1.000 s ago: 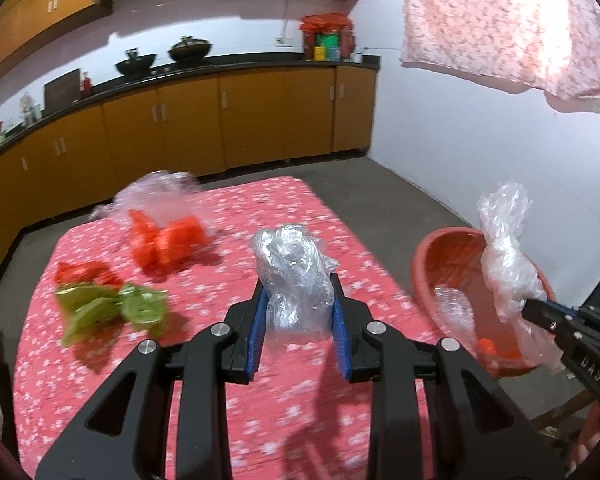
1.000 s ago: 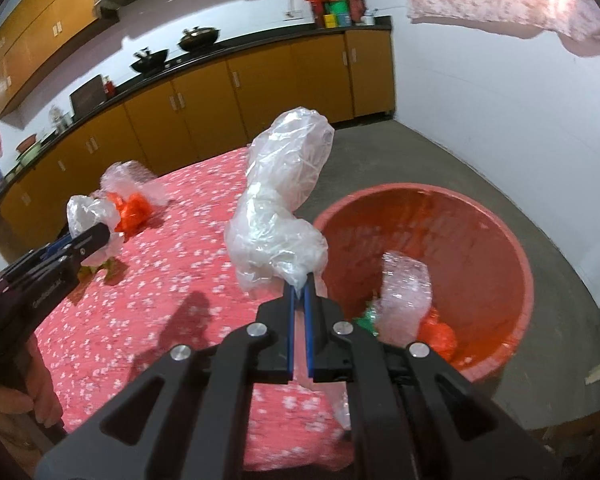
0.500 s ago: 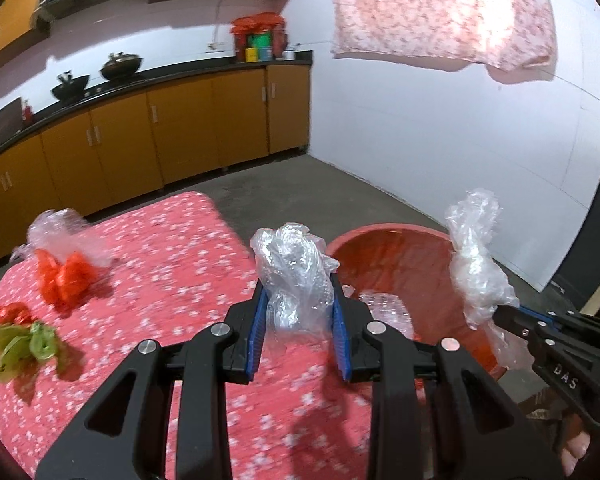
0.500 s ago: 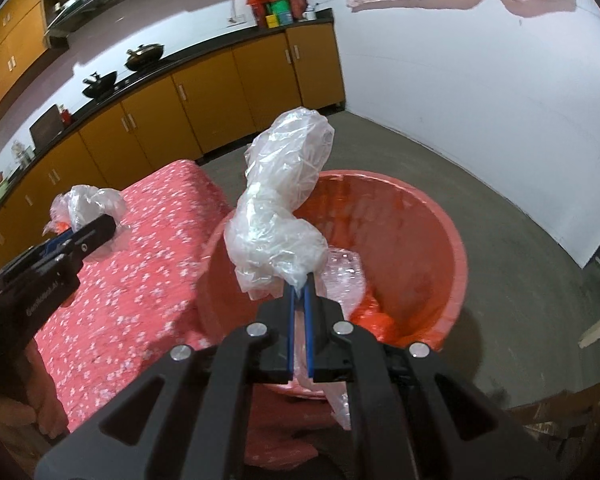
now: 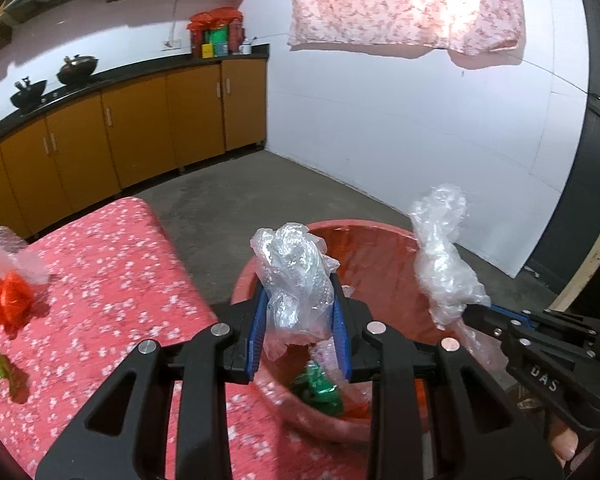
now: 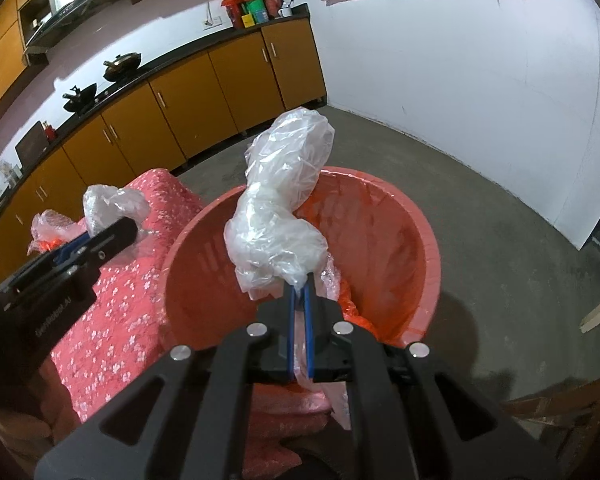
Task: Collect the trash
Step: 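Carry both plastic bags over the orange basket and open both tools to drop them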
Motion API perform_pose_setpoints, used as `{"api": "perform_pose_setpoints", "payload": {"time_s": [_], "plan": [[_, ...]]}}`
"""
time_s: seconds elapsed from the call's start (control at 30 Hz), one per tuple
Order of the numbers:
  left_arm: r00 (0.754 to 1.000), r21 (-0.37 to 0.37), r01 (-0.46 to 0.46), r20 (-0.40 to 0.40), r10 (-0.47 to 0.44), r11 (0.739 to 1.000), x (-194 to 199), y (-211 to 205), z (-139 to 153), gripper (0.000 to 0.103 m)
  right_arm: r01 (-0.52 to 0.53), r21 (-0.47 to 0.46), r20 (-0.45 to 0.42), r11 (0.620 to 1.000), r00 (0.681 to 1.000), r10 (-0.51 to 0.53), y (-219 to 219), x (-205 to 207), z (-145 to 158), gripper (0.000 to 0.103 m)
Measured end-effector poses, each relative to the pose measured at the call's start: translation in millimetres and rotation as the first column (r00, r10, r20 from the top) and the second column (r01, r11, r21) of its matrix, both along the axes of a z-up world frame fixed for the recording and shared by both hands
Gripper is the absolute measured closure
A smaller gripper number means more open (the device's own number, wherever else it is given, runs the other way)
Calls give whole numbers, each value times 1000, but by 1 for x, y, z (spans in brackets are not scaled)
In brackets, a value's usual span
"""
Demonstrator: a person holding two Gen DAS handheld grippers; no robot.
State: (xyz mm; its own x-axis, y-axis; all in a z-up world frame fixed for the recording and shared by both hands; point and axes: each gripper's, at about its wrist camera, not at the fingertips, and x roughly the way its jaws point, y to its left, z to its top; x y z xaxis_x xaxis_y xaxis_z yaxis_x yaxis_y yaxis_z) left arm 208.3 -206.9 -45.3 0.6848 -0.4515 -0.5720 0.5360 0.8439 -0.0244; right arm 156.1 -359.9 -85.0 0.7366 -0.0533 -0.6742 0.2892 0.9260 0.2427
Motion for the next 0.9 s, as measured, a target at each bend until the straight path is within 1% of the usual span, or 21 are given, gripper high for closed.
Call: {"api": "perform_pose_setpoints", "payload": {"time_s": [0.4,0.67,0.73,0.8,0.9], "plan": [[998,13,57,-39,-57,998,12,-26,-16,73,29,45,3,999,1000,-29,-19,10,-8,97],[996,28,71,-53,-69,997,15,-36,-25,72,36,76,4,996,999,-37,-29,16,-16,96],[996,27,70,-58,-69,997,16,-36,-27,68,37,90,6,995,999,-38,-32,16,-18,93],[996,28,70,-61,-68,997,17,-37,-28,64,40,107,13,993,999,-42,-34,16,-19,92],[996,29,65,-68,-63,997,17,-35,-29,59,36,110,19,993,999,-39,-37,14,-21,86]]}}
